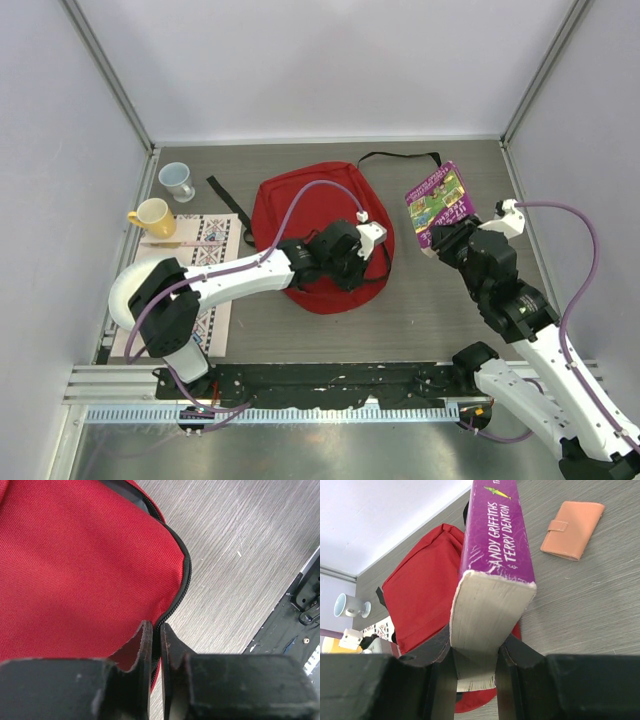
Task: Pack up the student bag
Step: Place the book in the student bag.
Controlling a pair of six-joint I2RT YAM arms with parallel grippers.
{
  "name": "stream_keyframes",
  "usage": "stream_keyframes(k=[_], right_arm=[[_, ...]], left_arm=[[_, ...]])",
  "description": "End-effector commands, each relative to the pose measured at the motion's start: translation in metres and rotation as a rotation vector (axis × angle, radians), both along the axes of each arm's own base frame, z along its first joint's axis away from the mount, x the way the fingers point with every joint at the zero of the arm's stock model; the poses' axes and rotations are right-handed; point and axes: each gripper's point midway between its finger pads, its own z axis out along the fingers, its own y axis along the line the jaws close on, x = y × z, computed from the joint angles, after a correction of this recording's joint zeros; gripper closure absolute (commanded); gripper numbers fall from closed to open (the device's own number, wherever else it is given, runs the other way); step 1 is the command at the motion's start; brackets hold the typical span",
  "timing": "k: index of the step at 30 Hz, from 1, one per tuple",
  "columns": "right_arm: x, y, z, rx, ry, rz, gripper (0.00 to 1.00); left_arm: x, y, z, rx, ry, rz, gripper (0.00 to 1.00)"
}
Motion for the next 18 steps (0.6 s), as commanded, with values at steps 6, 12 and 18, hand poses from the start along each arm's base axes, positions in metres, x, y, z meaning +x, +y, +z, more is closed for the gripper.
stream_keyframes(k=[6, 12, 18], right_arm=[[0.002, -0.009, 0.042, 0.073, -0.14, -0.056, 0.99], [-0.002, -0.013, 0.041, 0.065, -0.136, -0.066, 0.99], [-0.006, -0.017, 0.039, 0.062, -0.129, -0.076, 0.99]], left_arm=[[0.02, -0.004, 0.035, -0.017, -0.11, 0.042, 0.99], [0.03, -0.003, 0.06, -0.041, -0.153, 0.058, 1.0], [0.035, -0.006, 0.068, -0.088, -0.094, 0.076, 1.0]])
